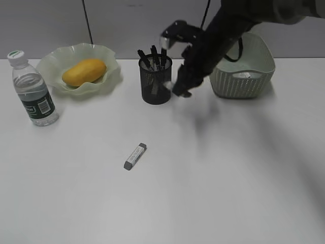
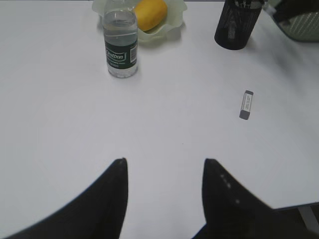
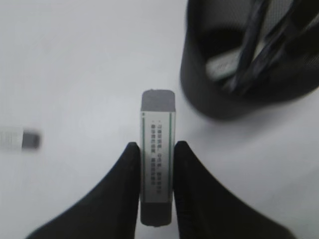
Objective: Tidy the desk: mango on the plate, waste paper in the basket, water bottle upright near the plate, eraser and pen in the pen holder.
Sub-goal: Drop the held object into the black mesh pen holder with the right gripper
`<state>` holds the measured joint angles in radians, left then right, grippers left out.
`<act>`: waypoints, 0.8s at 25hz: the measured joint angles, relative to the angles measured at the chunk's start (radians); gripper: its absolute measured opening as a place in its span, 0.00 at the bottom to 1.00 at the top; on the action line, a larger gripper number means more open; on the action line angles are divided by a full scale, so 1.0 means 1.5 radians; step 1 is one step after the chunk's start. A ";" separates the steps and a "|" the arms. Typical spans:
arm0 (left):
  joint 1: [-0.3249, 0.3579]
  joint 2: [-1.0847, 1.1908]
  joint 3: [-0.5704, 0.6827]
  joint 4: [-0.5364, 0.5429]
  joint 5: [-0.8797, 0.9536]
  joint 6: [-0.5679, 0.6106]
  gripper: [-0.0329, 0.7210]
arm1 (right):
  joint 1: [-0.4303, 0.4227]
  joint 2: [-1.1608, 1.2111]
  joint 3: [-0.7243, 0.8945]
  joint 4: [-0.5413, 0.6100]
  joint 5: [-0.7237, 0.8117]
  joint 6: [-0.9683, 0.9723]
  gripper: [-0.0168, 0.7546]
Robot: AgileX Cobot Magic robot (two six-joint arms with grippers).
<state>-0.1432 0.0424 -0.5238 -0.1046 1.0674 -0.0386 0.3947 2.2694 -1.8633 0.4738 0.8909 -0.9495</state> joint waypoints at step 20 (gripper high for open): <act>0.000 0.000 0.000 0.001 0.000 0.000 0.54 | 0.024 0.066 -0.037 0.253 -0.317 0.001 0.25</act>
<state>-0.1432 0.0424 -0.5238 -0.1033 1.0674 -0.0389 0.4301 2.3685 -1.9194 0.8536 0.4156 -0.9483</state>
